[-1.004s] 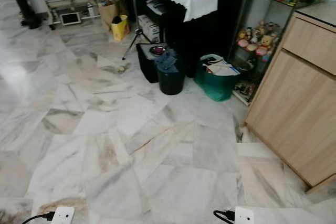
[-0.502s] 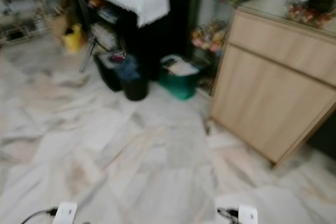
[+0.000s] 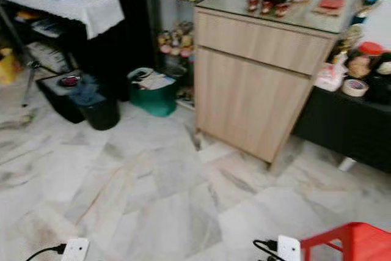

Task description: Hang keys on a hook

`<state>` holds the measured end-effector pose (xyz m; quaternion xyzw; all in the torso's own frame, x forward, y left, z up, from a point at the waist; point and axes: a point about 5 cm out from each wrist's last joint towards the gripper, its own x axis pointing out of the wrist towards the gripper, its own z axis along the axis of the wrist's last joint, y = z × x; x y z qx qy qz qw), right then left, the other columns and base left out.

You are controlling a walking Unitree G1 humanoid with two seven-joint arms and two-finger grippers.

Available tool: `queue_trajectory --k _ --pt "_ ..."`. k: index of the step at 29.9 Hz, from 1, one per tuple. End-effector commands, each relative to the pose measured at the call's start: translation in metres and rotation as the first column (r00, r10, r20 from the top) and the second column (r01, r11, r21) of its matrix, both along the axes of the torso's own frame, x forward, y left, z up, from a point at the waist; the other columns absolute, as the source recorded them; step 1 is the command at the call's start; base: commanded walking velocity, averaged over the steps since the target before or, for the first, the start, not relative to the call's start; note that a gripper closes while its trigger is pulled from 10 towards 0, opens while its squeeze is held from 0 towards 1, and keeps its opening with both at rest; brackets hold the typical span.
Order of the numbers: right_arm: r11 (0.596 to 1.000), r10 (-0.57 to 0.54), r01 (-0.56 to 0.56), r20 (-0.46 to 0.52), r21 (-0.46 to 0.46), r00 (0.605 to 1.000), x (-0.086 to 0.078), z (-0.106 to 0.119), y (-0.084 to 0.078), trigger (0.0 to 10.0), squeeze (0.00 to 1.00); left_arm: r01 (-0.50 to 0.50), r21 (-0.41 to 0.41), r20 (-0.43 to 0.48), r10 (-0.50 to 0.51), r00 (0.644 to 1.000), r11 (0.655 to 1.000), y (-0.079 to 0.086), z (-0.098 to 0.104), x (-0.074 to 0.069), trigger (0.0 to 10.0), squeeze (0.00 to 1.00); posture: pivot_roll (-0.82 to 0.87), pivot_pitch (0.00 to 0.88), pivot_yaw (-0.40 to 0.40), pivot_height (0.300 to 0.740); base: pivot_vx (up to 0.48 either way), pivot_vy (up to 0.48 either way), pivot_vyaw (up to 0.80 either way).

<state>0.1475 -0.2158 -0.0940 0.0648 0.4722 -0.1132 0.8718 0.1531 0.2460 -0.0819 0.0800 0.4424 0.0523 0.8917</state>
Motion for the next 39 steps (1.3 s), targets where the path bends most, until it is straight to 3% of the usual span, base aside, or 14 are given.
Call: queue_trajectory --k 1,14,20,39 --pt "1.0 -0.008 0.008 -0.006 -0.002 1.0 -0.0017 -0.0001 -0.0031 10.0 0.0 -0.006 -0.005 -0.012 0.006 1.0 1.0 -0.0001 -0.0011 -0.0019 10.0 0.0 0.02 0.0 0.007 0.74 0.0 0.0 -0.71" --pt "1.0 -0.012 0.012 -0.005 0.0 1.0 -0.0018 -0.0001 -0.0033 10.0 0.0 0.024 0.002 -0.019 -0.024 1.0 1.0 -0.0009 -0.0013 -0.002 10.0 0.0 0.02 0.0 0.008 0.74 0.0 0.0 -0.71" --pt "1.0 -0.013 0.013 -0.006 0.0 1.0 -0.0024 -0.0003 -0.0032 10.0 0.0 0.026 -0.001 -0.022 -0.026 0.999 1.0 -0.0012 -0.0017 -0.0027 10.0 0.0 0.02 0.0 0.009 0.74 0.0 -0.416 -0.71" --pt "1.0 -0.01 0.01 -0.005 0.002 1.0 -0.0021 -0.0003 -0.003 10.0 0.0 0.037 0.002 -0.024 -0.037 0.999 0.999 -0.0014 -0.0016 -0.0025 10.0 0.0 0.02 0.0 0.012 0.74 0.0 0.0 -0.71"
